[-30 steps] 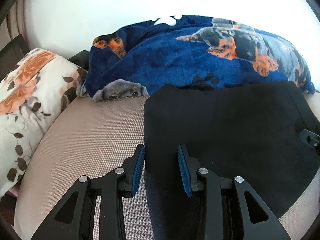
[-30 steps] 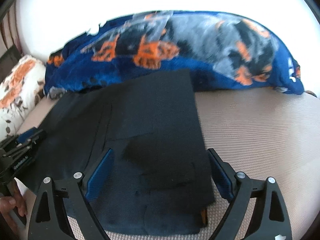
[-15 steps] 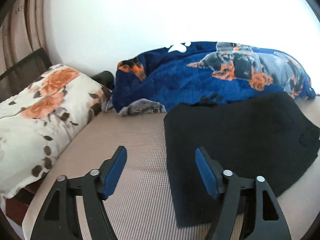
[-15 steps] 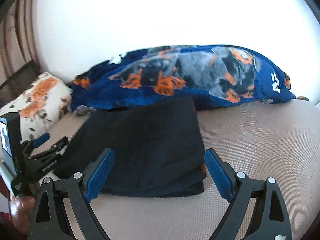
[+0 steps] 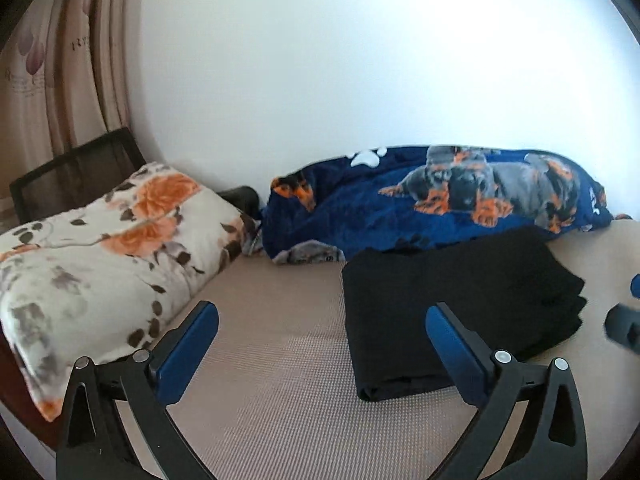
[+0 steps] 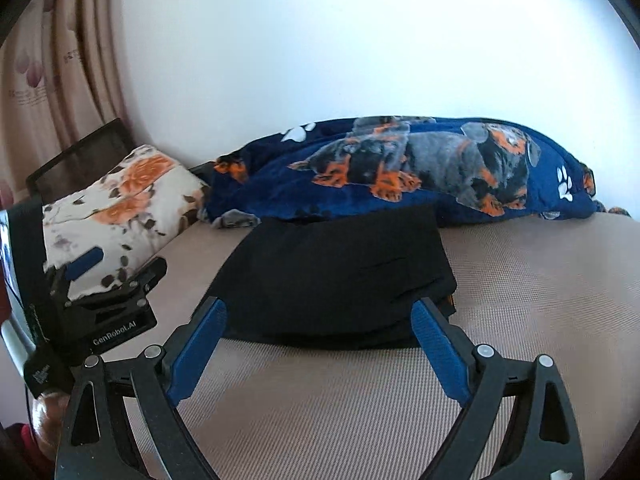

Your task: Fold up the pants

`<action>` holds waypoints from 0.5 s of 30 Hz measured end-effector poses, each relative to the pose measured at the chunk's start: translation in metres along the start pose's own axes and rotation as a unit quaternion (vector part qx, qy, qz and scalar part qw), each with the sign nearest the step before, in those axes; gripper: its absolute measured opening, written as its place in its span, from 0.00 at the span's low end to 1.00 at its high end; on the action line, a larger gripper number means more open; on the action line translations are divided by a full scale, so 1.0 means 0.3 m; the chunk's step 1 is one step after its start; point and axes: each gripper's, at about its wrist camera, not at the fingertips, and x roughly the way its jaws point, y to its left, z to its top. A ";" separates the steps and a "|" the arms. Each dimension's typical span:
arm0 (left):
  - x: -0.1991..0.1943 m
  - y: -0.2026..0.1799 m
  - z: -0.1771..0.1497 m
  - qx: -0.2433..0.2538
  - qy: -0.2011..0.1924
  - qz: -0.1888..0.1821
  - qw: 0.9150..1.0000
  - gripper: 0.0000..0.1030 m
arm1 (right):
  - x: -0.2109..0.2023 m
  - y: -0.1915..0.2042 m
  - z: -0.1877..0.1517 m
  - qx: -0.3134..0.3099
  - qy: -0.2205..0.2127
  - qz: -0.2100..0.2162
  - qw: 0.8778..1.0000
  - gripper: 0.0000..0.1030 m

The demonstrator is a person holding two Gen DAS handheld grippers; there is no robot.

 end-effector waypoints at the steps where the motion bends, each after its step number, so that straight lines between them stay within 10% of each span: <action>1: -0.021 -0.001 0.004 -0.001 -0.004 0.002 1.000 1.00 | -0.017 0.010 -0.005 -0.003 -0.004 -0.002 1.000 0.90; 15: -0.262 0.084 0.057 -0.061 -0.065 -0.008 0.996 1.00 | -0.175 0.058 -0.022 -0.021 -0.045 -0.003 0.999 0.93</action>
